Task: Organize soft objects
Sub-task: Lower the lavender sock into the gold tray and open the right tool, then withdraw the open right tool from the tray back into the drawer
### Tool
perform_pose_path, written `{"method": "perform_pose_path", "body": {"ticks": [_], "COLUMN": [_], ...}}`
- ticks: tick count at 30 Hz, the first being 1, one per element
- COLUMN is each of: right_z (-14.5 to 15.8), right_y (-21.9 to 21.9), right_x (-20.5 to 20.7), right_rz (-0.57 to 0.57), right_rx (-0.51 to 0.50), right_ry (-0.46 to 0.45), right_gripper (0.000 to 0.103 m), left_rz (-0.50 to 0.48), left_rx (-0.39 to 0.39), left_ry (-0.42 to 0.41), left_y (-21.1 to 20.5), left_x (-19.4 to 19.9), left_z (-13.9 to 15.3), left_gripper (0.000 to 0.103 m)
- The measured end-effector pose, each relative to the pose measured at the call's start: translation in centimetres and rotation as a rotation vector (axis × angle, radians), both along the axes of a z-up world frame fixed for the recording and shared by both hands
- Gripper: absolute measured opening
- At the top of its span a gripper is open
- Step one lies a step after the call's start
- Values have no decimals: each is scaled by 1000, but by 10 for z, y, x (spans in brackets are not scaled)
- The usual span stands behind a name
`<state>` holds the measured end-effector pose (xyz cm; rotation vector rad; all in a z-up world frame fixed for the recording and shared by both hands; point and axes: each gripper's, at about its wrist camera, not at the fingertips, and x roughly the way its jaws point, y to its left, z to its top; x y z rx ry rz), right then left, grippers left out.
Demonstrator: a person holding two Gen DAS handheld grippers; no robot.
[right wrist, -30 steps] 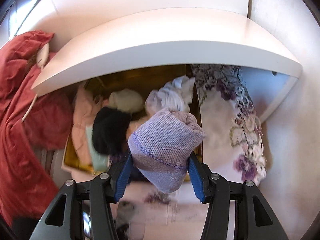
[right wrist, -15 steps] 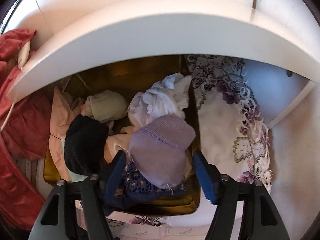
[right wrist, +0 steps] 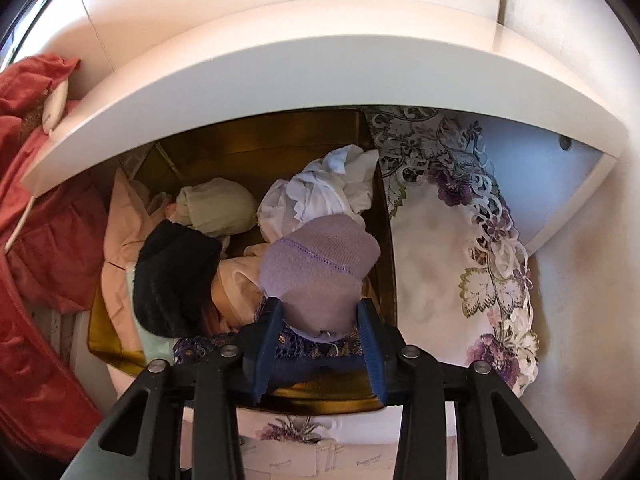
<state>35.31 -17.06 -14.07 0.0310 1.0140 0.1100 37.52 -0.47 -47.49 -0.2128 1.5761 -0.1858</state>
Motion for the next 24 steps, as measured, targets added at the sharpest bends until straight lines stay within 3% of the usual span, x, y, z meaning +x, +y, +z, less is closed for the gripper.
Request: {"method": "perform_pose_path", "body": {"ticks": [11, 24], "right_z": [3, 6], "right_y": [-1, 3], "right_x": [-1, -60], "right_rz": [3, 40], "right_rx": [2, -24], "right_ry": [11, -7], "right_gripper": [40, 43], "left_rz": [2, 1], "left_rx": [1, 0], "left_ry": [0, 0], "left_y": [-1, -1], "left_x": [0, 0], "left_z": [0, 1], "left_gripper": [30, 30]}}
